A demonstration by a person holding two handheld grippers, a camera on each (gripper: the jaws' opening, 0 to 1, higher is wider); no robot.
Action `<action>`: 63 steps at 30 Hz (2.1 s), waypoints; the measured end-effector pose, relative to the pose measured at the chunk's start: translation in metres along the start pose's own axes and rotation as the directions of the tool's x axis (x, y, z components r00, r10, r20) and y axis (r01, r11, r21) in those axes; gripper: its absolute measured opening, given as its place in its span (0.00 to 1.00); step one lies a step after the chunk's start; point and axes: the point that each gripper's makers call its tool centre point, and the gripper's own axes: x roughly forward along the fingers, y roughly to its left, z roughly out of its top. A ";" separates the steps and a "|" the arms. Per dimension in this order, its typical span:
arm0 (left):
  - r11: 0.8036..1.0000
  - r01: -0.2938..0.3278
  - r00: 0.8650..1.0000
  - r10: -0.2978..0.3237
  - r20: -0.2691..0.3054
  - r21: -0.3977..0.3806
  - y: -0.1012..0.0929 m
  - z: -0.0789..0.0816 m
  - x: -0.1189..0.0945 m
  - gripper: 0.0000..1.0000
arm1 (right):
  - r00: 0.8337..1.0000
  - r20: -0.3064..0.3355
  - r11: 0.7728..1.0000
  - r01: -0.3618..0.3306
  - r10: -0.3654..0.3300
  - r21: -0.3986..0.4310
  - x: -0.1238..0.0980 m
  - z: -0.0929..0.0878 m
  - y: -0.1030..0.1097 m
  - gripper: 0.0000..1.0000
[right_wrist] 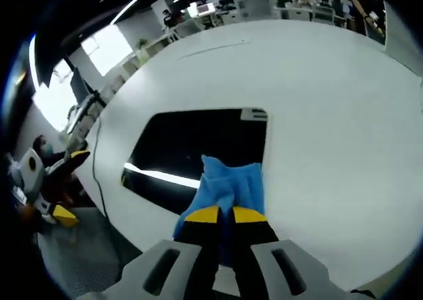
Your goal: Wipe the mirror surface with the cleaning cloth until all visible marks leave the cleaned area.
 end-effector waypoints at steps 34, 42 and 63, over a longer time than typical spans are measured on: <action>1.000 0.005 1.000 -0.005 -0.015 0.000 -0.001 -0.003 -0.001 0.99 | 0.997 -0.047 0.997 -0.056 0.053 -0.062 0.039 0.015 0.084 0.00; 1.000 0.003 1.000 -0.003 -0.011 -0.002 -0.001 -0.002 -0.001 0.99 | 0.996 -0.057 0.994 -0.075 0.071 -0.077 0.046 0.019 0.099 0.00; 1.000 -0.005 1.000 0.005 -0.011 -0.002 0.001 -0.003 -0.001 0.99 | 0.991 -0.067 0.988 -0.125 0.119 -0.087 0.066 0.029 0.139 0.00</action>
